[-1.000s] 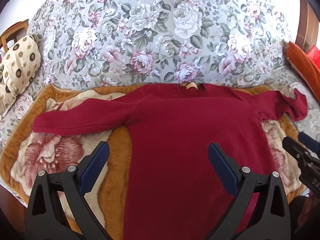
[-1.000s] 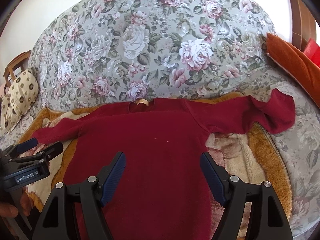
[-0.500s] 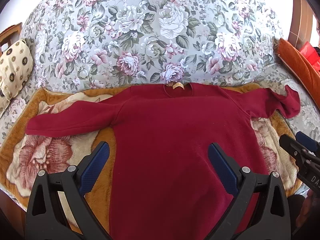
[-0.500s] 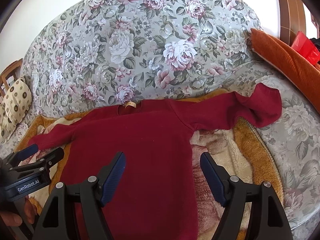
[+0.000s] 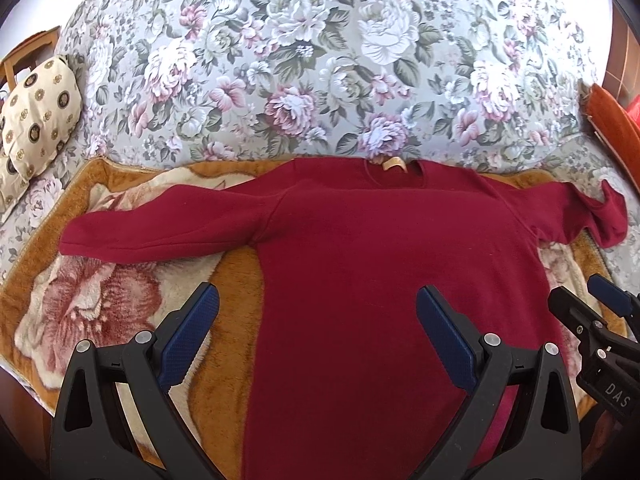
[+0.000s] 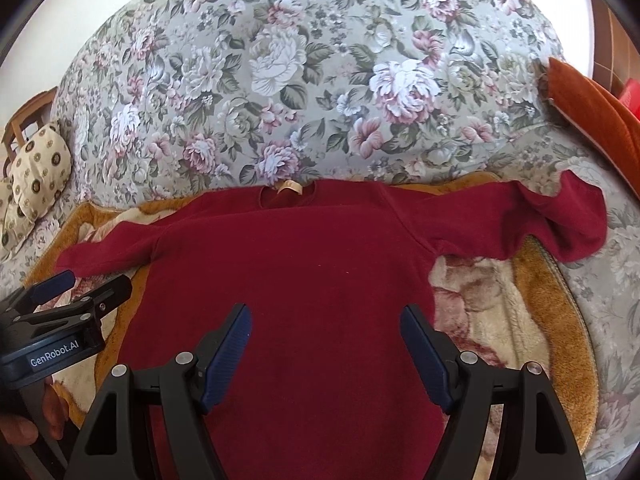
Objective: Fold small clothes
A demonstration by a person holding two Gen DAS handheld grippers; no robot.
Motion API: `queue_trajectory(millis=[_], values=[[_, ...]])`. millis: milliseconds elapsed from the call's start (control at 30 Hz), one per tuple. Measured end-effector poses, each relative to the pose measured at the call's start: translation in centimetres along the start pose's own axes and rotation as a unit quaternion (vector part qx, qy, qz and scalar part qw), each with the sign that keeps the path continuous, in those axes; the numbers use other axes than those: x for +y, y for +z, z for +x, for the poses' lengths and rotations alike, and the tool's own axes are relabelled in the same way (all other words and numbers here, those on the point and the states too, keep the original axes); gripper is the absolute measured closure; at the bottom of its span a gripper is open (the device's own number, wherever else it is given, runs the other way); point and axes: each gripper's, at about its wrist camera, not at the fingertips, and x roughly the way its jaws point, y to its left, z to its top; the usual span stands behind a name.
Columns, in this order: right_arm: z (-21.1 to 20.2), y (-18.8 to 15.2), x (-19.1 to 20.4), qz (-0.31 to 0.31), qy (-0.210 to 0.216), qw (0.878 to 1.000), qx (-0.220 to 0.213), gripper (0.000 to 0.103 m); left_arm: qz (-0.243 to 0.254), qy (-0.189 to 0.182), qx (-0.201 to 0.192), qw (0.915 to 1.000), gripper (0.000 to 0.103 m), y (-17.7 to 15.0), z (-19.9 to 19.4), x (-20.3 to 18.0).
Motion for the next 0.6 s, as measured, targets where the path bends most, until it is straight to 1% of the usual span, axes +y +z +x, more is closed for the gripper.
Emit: queue_trajectory(millis=[333,600], values=[[2.4,1.1,3.3,-0.027,0.014,0.999,0.009,0.028,-0.020,0.014,0.011,0.9996,0.003,0.3,1.7,2.6],[4.9,1.5,5.6,-0.045,0.024,0.999,0.019,0.028,-0.045,0.036,0.020,0.9982,0.003,0.4,3.2,5.7]])
